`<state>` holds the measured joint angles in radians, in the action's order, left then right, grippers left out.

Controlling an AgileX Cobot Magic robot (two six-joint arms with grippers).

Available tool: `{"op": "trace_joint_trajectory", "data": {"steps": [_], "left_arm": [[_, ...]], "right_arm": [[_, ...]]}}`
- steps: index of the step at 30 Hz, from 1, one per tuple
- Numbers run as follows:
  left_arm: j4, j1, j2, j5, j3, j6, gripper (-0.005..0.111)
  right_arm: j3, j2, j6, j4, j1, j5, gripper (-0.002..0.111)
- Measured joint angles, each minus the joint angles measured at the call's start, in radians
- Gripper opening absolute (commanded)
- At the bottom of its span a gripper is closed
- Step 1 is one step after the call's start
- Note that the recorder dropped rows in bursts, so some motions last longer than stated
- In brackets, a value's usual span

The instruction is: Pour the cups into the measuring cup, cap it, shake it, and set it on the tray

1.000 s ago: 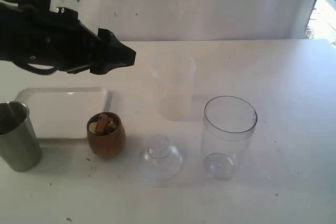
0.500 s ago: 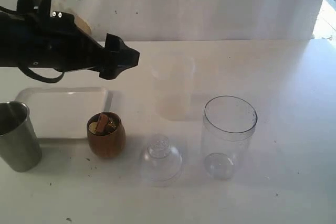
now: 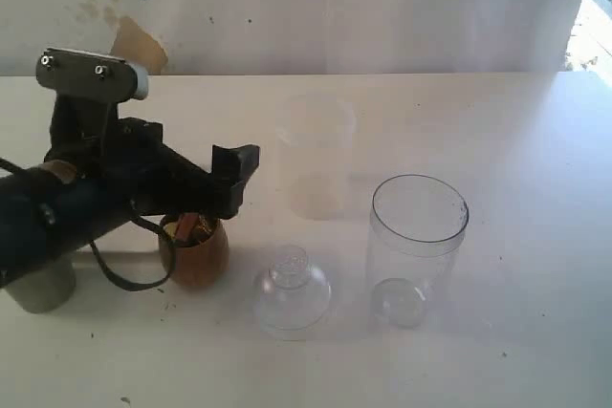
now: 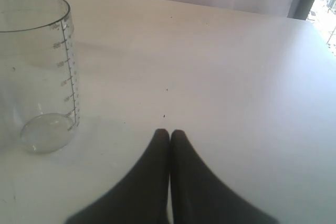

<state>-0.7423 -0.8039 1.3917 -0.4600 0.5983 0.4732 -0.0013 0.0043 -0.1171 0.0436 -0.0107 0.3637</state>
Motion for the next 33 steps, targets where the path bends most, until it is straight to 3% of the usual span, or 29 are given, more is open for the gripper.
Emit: {"op": "trace_joint_trajectory", "data": {"steps": [9,14,21,29,33], "left_arm": [[0.32,-0.003,0.179,-0.189,-0.094,-0.377,0.105],[0.223,-0.003,0.259,-0.3,-0.095,-0.384,0.105],[0.149,-0.001,0.285,-0.277,-0.099,-0.319,0.105],[0.195,0.005,0.33,-0.264,-0.141,-0.334,0.105],[0.211,0.005,0.364,-0.321,-0.147,-0.338,0.105]], "right_arm": [[0.0,0.0,0.0,0.0,0.0,0.0,0.0],[0.0,0.0,0.0,0.0,0.0,0.0,0.0],[0.0,0.0,0.0,0.0,0.0,0.0,0.0],[0.0,0.0,0.0,0.0,0.0,0.0,0.0],[0.0,0.0,0.0,0.0,0.0,0.0,0.0]]}}
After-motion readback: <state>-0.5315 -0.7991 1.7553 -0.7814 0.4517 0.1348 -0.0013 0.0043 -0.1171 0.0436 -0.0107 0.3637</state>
